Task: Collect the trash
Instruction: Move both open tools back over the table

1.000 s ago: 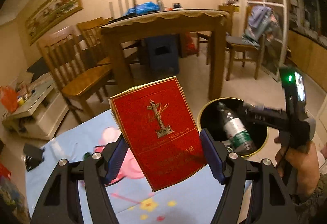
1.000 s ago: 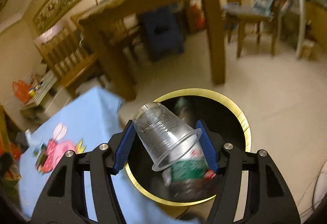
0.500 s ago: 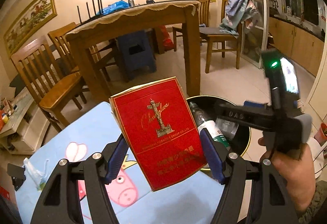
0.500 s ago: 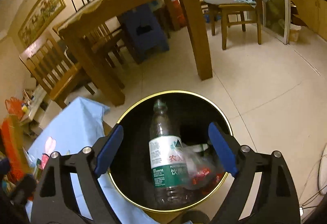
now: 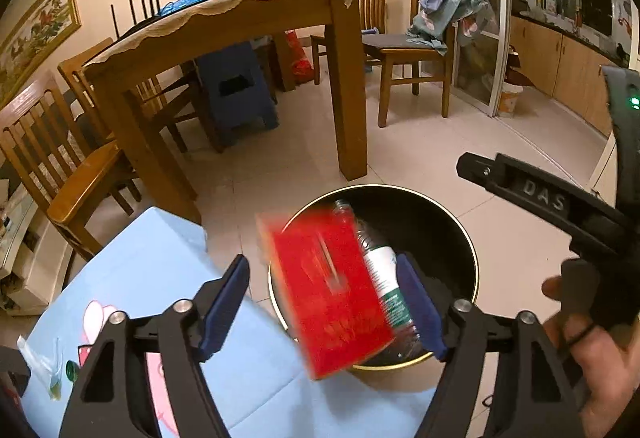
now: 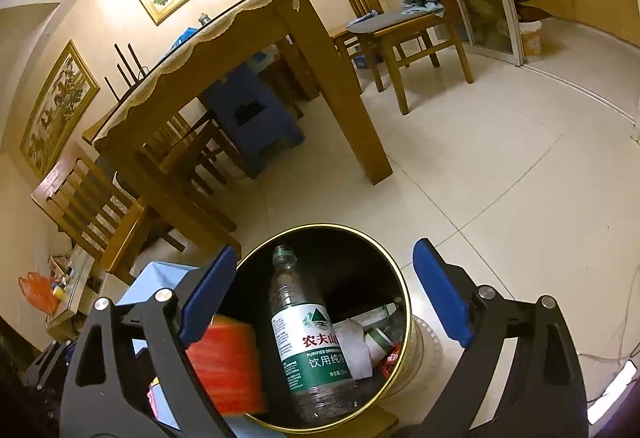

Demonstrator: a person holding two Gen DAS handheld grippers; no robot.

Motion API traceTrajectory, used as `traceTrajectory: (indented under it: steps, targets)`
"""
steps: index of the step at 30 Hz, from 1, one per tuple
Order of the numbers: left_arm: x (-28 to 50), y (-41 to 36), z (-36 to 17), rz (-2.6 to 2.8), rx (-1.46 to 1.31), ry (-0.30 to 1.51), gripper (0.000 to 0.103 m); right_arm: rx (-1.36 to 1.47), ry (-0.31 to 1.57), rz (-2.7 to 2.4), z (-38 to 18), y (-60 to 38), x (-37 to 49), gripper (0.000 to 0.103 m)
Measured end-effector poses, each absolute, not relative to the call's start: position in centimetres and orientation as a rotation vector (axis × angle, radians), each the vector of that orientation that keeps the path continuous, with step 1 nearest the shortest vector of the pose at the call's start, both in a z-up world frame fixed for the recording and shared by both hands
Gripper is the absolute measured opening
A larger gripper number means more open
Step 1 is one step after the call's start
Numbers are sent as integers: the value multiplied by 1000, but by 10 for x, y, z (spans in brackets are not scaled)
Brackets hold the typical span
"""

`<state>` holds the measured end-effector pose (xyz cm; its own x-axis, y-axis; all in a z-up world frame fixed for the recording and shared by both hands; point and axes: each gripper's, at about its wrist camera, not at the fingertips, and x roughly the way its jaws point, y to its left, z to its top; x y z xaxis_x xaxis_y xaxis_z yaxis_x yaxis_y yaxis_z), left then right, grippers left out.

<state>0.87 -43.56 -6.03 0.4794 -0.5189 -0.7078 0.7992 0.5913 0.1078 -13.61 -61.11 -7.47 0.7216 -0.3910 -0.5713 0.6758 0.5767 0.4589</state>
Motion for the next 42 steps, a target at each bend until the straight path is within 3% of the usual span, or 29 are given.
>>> traceTrajectory:
  steps: [13,29,34,42]
  targets:
    - [11,-423,-58,-820,444,692,79,673,444,-677,-71,-598,-129,94]
    - [27,-316,-32,-677,323,687,87,424,557,-666,-69,-538,-71,97]
    - [37,-258,-33,-588,277,694,96,309,611,-559,-73,-502,-45,97]
    - [79,-90,-73,-284,175,807,96,176,750,-157,-84,-389,3,97]
